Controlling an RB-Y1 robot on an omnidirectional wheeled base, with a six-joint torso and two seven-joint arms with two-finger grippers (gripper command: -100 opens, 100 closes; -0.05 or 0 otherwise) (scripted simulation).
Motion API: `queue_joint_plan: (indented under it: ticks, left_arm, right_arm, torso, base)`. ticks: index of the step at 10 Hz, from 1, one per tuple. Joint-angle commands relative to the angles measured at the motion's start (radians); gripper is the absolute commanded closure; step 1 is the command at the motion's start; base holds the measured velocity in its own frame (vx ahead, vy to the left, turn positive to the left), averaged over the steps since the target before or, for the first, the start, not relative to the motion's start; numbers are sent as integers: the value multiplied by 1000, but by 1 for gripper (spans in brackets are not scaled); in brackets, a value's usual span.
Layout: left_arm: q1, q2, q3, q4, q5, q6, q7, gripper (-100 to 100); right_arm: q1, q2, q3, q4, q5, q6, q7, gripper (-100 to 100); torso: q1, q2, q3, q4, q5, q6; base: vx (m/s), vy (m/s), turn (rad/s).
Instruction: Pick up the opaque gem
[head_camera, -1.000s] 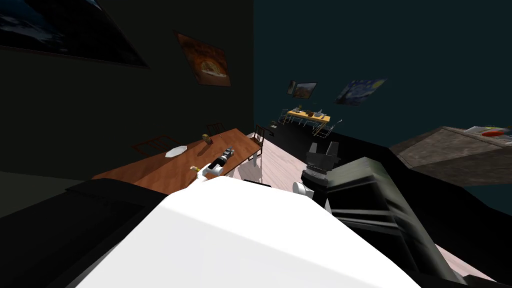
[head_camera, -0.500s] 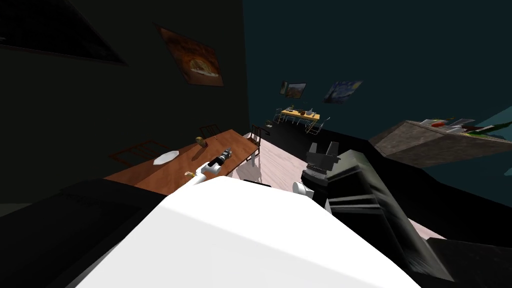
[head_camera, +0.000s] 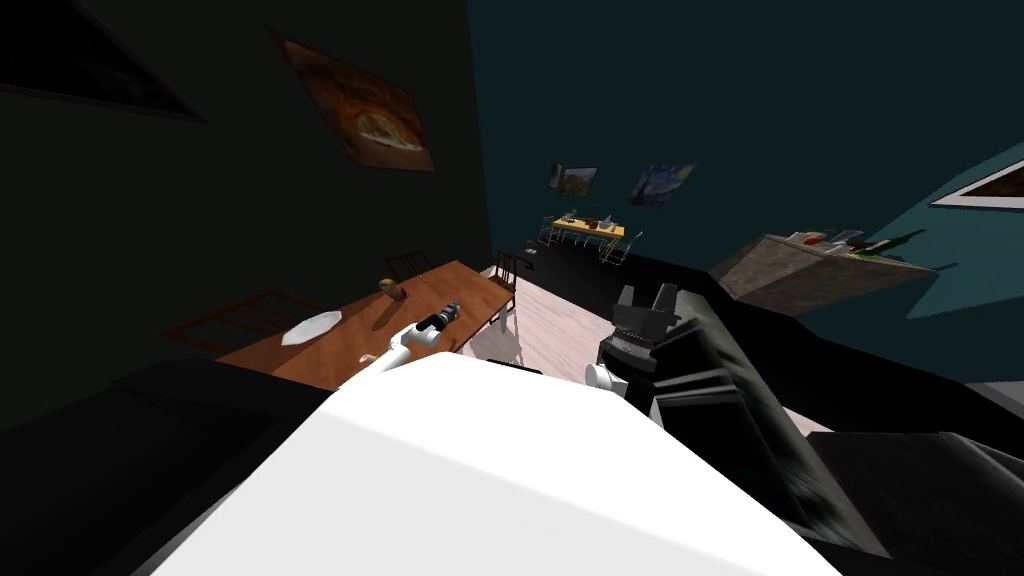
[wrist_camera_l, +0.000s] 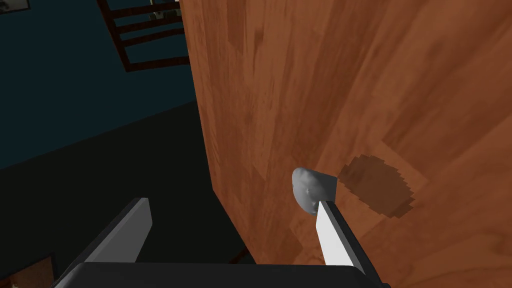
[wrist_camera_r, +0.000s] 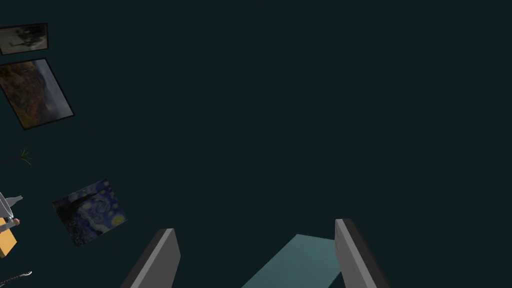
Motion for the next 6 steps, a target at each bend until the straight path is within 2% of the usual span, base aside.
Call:
queue_joint_plan:
  ticks: [1, 2, 5, 6]
  left_arm:
    - [-9, 18, -7, 26, 3, 50, 11, -100]
    - [-9, 18, -7, 26, 3, 55, 11, -100]
    - [-23, 45, -17, 64, 6, 138, 27, -100]
    - [-23, 45, -17, 64, 6, 144, 27, -100]
  right_arm:
    - [0, 0, 0, 0, 0, 0, 0, 0]
    - [0, 0, 0, 0, 0, 0, 0, 0]
    - [0, 0, 0, 0, 0, 0, 0, 0]
    - [0, 0, 0, 0, 0, 0, 0, 0]
  torso:
    - [0, 0, 0, 0, 0, 0]
    - [0, 0, 0, 0, 0, 0]
    - [0, 0, 0, 0, 0, 0]
    - [0, 0, 0, 0, 0, 0]
  base:
    - [0, 39, -188]
    - [-4, 37, -111]
    - [-2, 39, -158]
    - [-3, 38, -97]
